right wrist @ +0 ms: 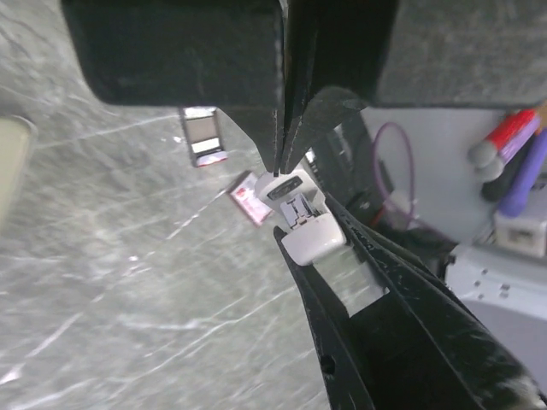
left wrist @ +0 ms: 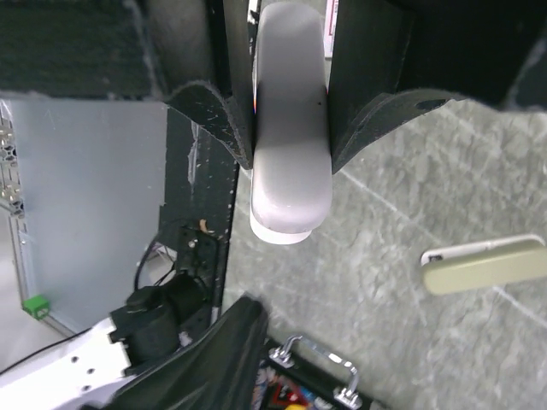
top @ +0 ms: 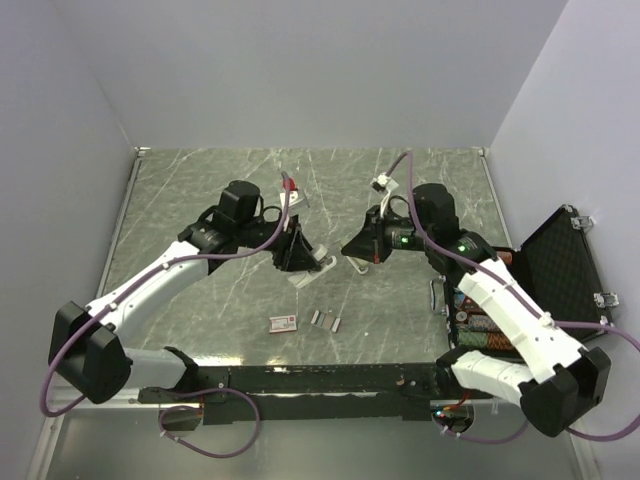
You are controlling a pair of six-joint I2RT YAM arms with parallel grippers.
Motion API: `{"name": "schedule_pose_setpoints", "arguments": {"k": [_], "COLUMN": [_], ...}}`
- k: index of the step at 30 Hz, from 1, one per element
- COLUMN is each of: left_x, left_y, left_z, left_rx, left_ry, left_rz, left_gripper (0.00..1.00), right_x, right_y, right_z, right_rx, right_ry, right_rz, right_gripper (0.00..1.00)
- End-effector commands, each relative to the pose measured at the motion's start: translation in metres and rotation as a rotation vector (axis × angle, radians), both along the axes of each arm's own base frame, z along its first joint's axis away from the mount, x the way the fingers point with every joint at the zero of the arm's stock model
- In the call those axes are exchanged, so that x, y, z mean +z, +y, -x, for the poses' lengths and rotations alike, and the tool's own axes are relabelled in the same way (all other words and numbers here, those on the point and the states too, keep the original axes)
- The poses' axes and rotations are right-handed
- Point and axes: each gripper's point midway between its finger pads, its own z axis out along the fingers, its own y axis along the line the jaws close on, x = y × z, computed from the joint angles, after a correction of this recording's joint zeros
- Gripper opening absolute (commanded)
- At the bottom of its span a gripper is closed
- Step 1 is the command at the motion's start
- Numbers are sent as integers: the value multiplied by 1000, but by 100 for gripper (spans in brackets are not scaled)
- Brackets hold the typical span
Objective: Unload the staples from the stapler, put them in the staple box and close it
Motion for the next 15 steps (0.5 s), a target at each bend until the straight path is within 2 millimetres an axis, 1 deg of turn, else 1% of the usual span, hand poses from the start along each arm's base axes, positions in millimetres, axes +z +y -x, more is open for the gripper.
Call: {"name": "schedule_pose_setpoints", "arguments": {"k": [1,3,7,9,15], "left_x": [25,25,27,28,34], "left_y": [-2,-2,-1,0,1], "left_z": [12,15,15,16,20], "left_rx": [-59,-66,-62,-63,-81], "left_ry": [-65,-65,-80,-83,-93], "left_rz": [93,95,102,103,124], "left_gripper": [1,1,1,1,1], "right_x": [23,25,21,19,8], "right_y": [22,28,36,39,42], "right_z": [12,15,19,22,21], "right_rx": [138,169,204,218,220], "right_ry": [-40,-33,-14,-12,0], "right_rz": [-70,-74,-71,-69,-47], "right_gripper": [0,0,0,0,0]}}
